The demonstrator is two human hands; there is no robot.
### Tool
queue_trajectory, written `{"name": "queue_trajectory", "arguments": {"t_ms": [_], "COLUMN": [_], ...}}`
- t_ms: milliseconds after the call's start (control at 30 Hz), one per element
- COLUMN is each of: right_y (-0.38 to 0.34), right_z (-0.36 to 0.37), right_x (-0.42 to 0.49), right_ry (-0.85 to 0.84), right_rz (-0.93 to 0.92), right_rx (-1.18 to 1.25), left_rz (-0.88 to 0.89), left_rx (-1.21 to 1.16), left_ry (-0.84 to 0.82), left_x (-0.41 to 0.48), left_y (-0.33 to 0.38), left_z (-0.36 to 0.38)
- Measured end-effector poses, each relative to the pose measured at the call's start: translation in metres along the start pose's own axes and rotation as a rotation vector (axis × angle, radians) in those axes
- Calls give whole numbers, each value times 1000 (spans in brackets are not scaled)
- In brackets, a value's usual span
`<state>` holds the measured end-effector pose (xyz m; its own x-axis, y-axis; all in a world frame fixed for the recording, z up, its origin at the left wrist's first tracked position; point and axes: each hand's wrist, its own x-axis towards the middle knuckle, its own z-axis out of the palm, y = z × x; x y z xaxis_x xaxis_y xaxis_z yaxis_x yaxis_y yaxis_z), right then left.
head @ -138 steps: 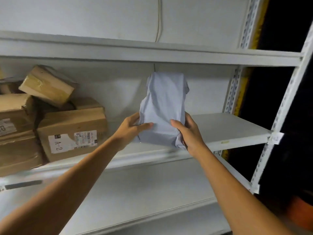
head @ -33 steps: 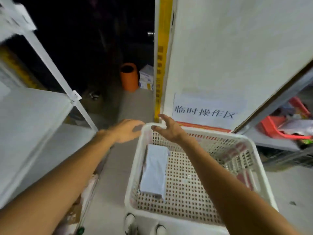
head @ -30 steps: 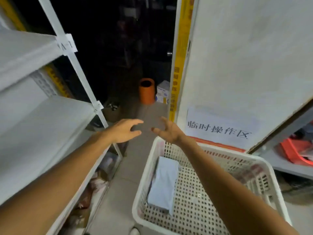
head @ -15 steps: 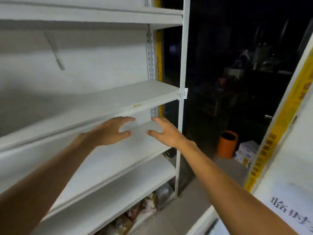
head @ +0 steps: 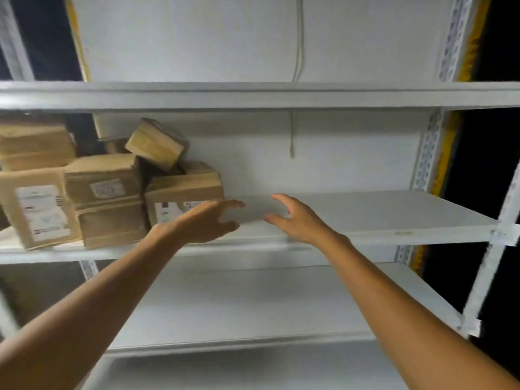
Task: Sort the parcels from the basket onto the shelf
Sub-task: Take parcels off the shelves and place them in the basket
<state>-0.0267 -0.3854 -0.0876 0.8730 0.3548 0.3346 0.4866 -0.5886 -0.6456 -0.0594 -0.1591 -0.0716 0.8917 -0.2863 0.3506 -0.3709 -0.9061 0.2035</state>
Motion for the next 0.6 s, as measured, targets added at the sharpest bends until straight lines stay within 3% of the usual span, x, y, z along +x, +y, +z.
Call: {"name": "queue_trajectory", "arguments": {"t_ms": [233, 433, 600], "right_y": [-68, -108, -151], "right_z": [79, 111, 142], "right_x": [60, 98, 132], "right_ry": [-75, -43, -60], "right_rz": [-114, -174, -282], "right_rx": [44, 39, 68], "left_rz": [-96, -129, -158], "left_rx": [11, 201, 294], "left_ry": [65, 320, 415], "left_x": [-56, -90, -108], "left_y": [-98, -160, -193], "left_z": [-51, -91, -114]}}
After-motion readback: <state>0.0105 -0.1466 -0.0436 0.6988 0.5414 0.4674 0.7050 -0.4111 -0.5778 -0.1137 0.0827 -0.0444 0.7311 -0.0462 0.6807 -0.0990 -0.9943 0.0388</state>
